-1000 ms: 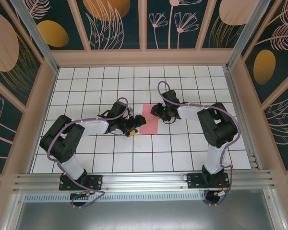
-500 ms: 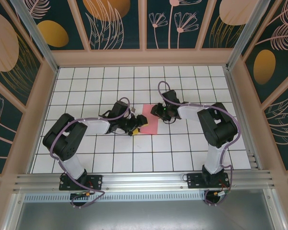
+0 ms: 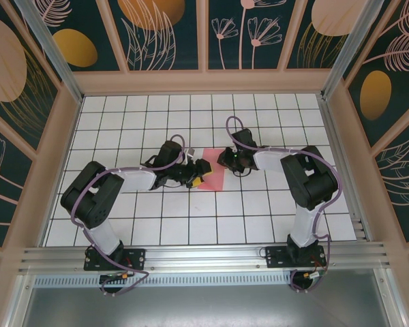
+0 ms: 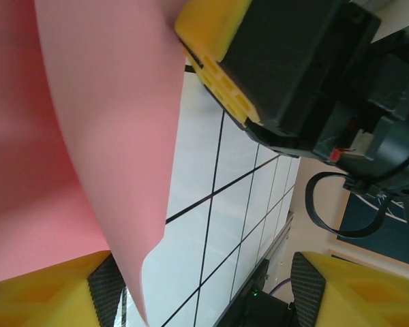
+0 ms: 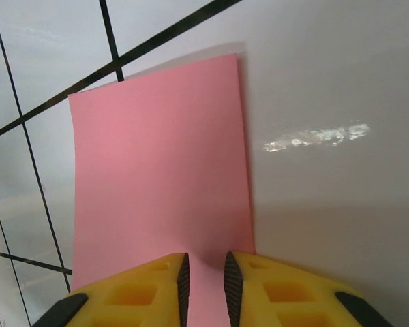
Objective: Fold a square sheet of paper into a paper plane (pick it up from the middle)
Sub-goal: Fold the triangle a second time at the center of the table.
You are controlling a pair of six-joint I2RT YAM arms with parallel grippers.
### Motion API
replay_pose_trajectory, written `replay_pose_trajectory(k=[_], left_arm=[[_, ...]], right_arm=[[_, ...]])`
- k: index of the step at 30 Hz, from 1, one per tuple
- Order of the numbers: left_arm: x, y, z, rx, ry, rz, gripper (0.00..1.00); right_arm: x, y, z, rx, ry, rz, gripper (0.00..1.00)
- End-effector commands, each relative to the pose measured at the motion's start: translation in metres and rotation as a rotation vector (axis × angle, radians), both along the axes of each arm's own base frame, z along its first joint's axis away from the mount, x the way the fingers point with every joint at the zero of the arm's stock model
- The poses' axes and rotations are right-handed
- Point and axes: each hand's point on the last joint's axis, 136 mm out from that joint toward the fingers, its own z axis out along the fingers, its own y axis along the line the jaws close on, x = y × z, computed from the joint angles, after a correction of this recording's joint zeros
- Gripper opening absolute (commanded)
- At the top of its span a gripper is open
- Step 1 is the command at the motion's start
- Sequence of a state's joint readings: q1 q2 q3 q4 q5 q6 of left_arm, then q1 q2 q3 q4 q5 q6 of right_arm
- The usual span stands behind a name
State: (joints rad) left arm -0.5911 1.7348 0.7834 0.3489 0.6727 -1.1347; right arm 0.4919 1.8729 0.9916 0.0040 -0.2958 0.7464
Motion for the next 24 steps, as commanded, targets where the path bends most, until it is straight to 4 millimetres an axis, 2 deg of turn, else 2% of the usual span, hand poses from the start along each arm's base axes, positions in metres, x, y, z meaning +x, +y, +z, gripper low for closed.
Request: replay_pose_trajectory(k=[1, 4, 7, 9, 11, 17, 24], left_arm=[[0.008, -0.009, 0.009, -0.033, -0.025, -0.001, 0.66], [0.009, -0.006, 0.005, -0.016, -0.018, 0.015, 0.63], [0.009, -0.003, -0.004, 0.015, -0.003, 0.024, 0.6], [0.009, -0.002, -0.007, 0.023, 0.003, 0.029, 0.58], [0.008, -0.002, -0.01, 0.027, 0.006, 0.028, 0.56], [0.01, -0.005, -0.015, 0.024, 0.01, 0.018, 0.55], [0.012, -0.008, -0.017, 0.016, 0.01, 0.01, 0.56]], right_arm=[[-0.033, -0.009, -0.035, -0.049, 0.141, 0.025, 0.24], [-0.026, -0.003, -0.017, -0.017, 0.084, 0.048, 0.24], [-0.02, 0.004, 0.011, 0.038, 0.002, 0.079, 0.24], [-0.022, 0.009, 0.027, 0.082, -0.04, 0.109, 0.24], [-0.03, 0.012, 0.034, 0.121, -0.054, 0.136, 0.23], [-0.056, 0.017, 0.018, 0.155, 0.011, 0.191, 0.16], [-0.063, 0.021, -0.001, 0.132, 0.072, 0.214, 0.15]])
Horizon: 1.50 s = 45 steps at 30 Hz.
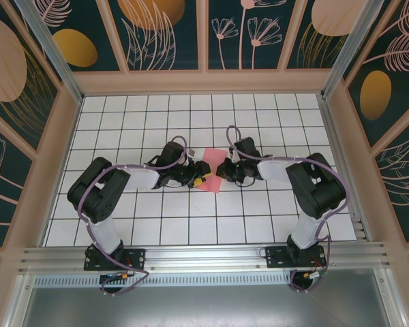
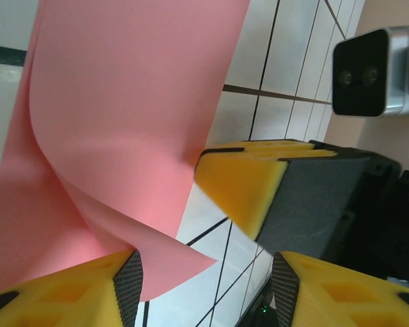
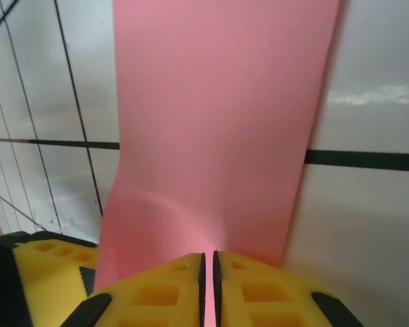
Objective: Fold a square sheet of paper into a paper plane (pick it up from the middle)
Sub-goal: Fold the triangle a second time at the center of the table.
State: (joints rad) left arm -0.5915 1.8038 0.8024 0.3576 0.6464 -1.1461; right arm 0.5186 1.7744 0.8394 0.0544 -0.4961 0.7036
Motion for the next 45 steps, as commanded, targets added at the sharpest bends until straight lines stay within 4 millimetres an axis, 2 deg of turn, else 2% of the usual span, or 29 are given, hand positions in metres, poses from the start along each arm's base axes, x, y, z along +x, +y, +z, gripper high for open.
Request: replay_pose_trajectory(k=[1, 5, 11, 15, 20, 24, 27, 30, 35, 45], left_arm=[[0.005, -0.008, 0.005, -0.02, -0.025, -0.016, 0.56], [0.005, -0.008, 0.002, -0.016, -0.019, -0.014, 0.58], [0.006, -0.007, -0.001, -0.012, -0.017, -0.006, 0.56], [0.007, -0.007, -0.003, -0.011, -0.017, -0.002, 0.53], [0.007, -0.007, -0.004, -0.009, -0.019, 0.0, 0.47], [0.007, -0.005, -0.007, -0.001, -0.012, 0.006, 0.34], [0.006, -0.004, -0.01, 0.006, -0.008, 0.007, 0.26], [0.006, -0.004, -0.01, 0.009, -0.008, 0.009, 0.22], [0.006, -0.004, -0.011, 0.008, -0.008, 0.009, 0.17], [0.006, -0.004, -0.01, 0.004, -0.009, 0.009, 0.15]], right_arm=[[-0.005, 0.005, -0.01, -0.004, 0.022, 0.045, 0.16], [-0.003, 0.002, -0.014, -0.03, 0.037, 0.059, 0.16], [0.005, -0.005, 0.023, 0.043, -0.065, 0.05, 0.16], [0.0, -0.012, 0.032, 0.086, -0.1, 0.046, 0.17], [-0.005, -0.012, 0.035, 0.129, -0.112, 0.045, 0.22], [-0.008, -0.004, 0.039, 0.174, -0.118, 0.073, 0.29], [-0.009, 0.002, 0.04, 0.188, -0.116, 0.089, 0.3], [-0.01, 0.007, 0.04, 0.201, -0.11, 0.1, 0.3], [-0.01, 0.016, 0.039, 0.206, -0.111, 0.126, 0.3], [-0.006, 0.025, 0.034, 0.205, -0.101, 0.149, 0.27]])
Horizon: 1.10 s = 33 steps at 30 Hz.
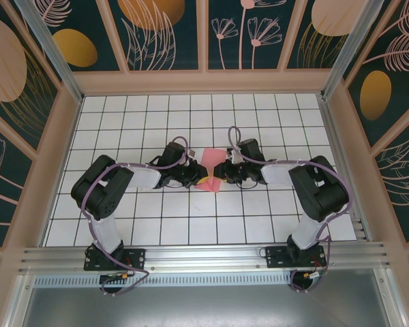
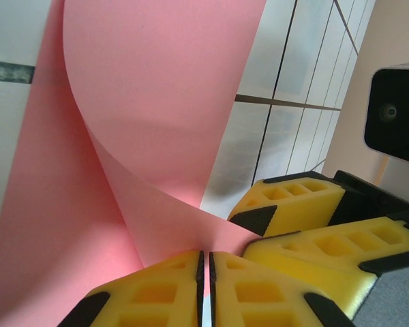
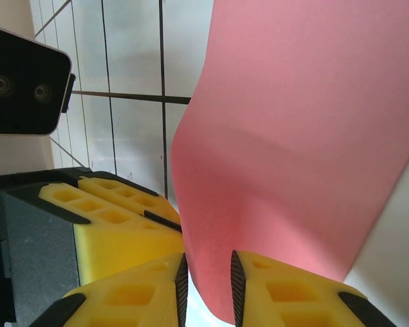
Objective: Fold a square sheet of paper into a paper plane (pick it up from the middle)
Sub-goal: Fold the triangle a second time at the center of the table.
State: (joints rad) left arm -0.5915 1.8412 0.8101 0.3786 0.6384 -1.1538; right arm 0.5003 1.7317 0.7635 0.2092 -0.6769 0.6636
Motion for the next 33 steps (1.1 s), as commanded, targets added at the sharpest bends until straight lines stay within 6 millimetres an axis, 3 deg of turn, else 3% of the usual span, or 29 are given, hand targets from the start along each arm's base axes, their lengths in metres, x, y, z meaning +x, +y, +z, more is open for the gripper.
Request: replay_pose_trajectory(k=[1, 7, 10, 20, 33], left_arm=[[0.002, -0.003, -0.001, -0.004, -0.018, -0.004, 0.14], [0.002, -0.004, 0.002, -0.011, -0.024, -0.007, 0.13], [0.003, -0.005, 0.005, -0.016, -0.035, -0.009, 0.15], [0.003, -0.014, 0.015, -0.036, -0.073, -0.058, 0.2], [0.007, -0.026, 0.012, -0.02, -0.073, -0.089, 0.19]], right_arm=[[0.008, 0.011, 0.007, 0.026, -0.035, 0.025, 0.26], [0.014, 0.008, 0.001, -0.013, -0.035, 0.01, 0.09], [0.015, 0.001, -0.005, -0.058, -0.041, -0.01, 0.06], [0.016, -0.018, -0.021, -0.146, -0.039, -0.044, 0.05], [0.025, -0.028, -0.025, -0.207, -0.063, -0.075, 0.05]])
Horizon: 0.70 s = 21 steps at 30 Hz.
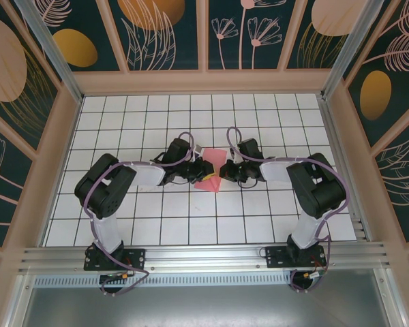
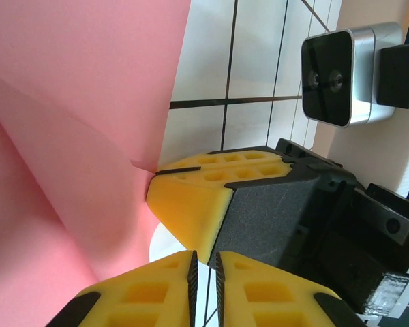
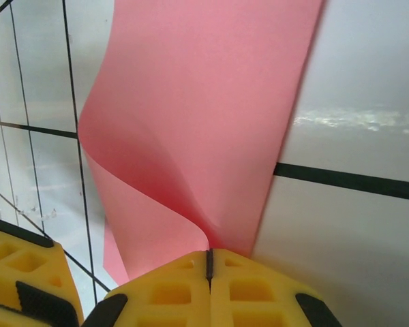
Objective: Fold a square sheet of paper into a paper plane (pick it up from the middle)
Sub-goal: Fold the triangle a second time at the center of the table.
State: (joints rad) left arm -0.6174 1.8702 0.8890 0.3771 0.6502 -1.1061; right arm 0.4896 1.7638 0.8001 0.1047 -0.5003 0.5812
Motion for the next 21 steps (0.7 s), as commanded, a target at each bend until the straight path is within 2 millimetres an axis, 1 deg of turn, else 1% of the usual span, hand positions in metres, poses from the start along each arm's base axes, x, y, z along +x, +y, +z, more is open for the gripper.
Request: replay_pose_trajectory(k=[1, 5, 12, 21], left_arm=[[-0.001, -0.005, -0.005, 0.009, 0.004, -0.032, 0.19], [-0.002, -0.01, -0.005, 0.017, 0.002, -0.046, 0.19], [-0.001, -0.011, -0.011, 0.046, 0.002, -0.047, 0.18], [-0.001, -0.011, -0.017, 0.057, 0.013, -0.05, 0.18]], right_arm=[[0.008, -0.004, 0.002, -0.025, -0.024, -0.002, 0.04], [0.01, -0.006, 0.002, -0.029, -0.028, -0.002, 0.05], [0.015, -0.007, 0.003, -0.029, -0.039, -0.001, 0.05], [0.017, -0.002, 0.003, -0.007, -0.031, 0.008, 0.05]])
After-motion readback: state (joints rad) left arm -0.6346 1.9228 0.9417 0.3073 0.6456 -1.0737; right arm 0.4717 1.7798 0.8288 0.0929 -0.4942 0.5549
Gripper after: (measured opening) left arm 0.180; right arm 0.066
